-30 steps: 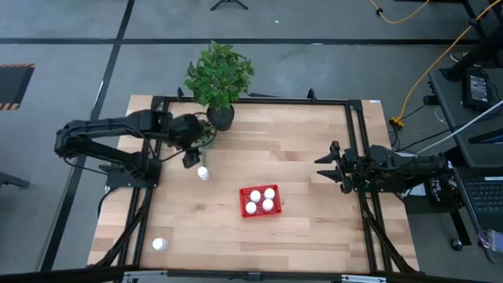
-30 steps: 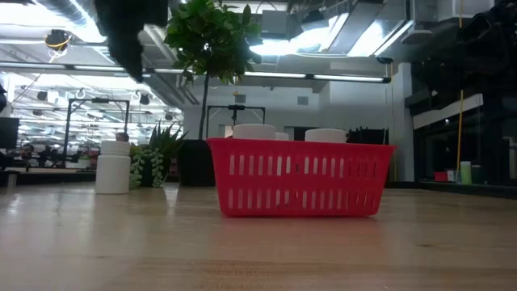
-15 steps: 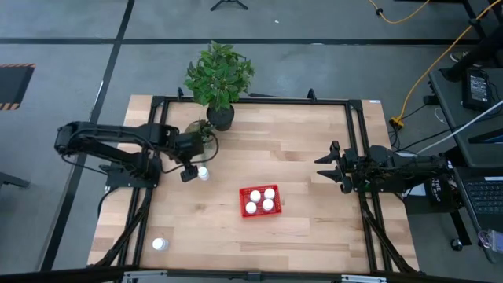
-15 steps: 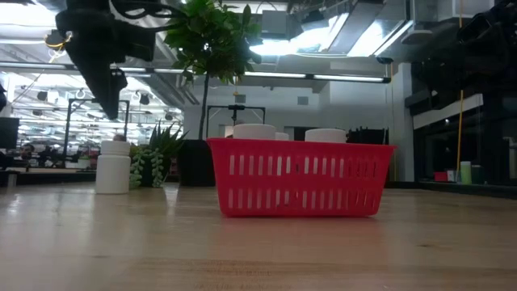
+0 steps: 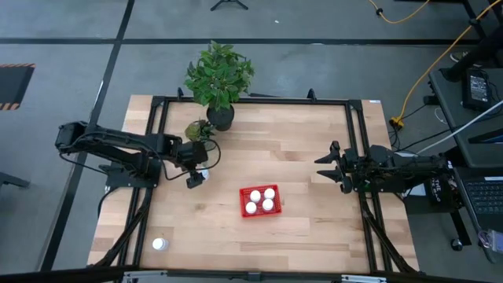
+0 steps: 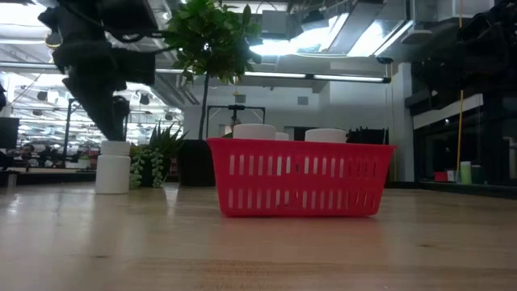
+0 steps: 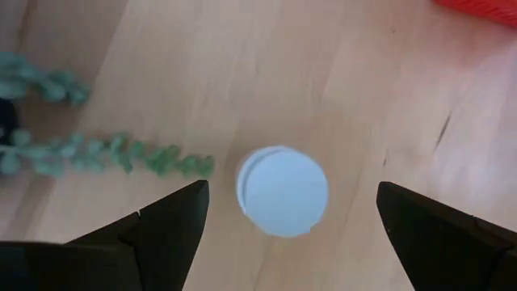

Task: Pick and place pill bottles into a basket
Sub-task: Put the white pill bottles into the red bin

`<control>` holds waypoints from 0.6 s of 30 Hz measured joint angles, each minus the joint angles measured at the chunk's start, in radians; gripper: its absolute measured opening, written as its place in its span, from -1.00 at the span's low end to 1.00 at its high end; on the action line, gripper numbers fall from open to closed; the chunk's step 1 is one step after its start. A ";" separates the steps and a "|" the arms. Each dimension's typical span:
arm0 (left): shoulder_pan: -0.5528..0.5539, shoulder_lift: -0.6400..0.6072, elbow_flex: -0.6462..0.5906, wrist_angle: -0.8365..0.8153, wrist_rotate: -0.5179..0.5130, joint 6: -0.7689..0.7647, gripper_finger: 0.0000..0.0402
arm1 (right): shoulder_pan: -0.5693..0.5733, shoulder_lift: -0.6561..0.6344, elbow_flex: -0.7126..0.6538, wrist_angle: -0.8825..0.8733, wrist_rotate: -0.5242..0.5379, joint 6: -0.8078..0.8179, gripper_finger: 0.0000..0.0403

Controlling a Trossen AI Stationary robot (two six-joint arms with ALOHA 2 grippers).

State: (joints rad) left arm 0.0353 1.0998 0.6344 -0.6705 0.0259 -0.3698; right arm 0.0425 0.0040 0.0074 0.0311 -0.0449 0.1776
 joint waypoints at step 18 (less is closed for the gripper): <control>0.000 0.169 -0.046 0.149 -0.015 0.013 0.74 | 0.000 0.000 0.000 0.000 0.000 0.000 -0.04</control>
State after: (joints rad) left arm 0.0353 1.2693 0.5880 -0.5213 0.0109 -0.3569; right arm 0.0425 0.0040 0.0074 0.0311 -0.0452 0.1776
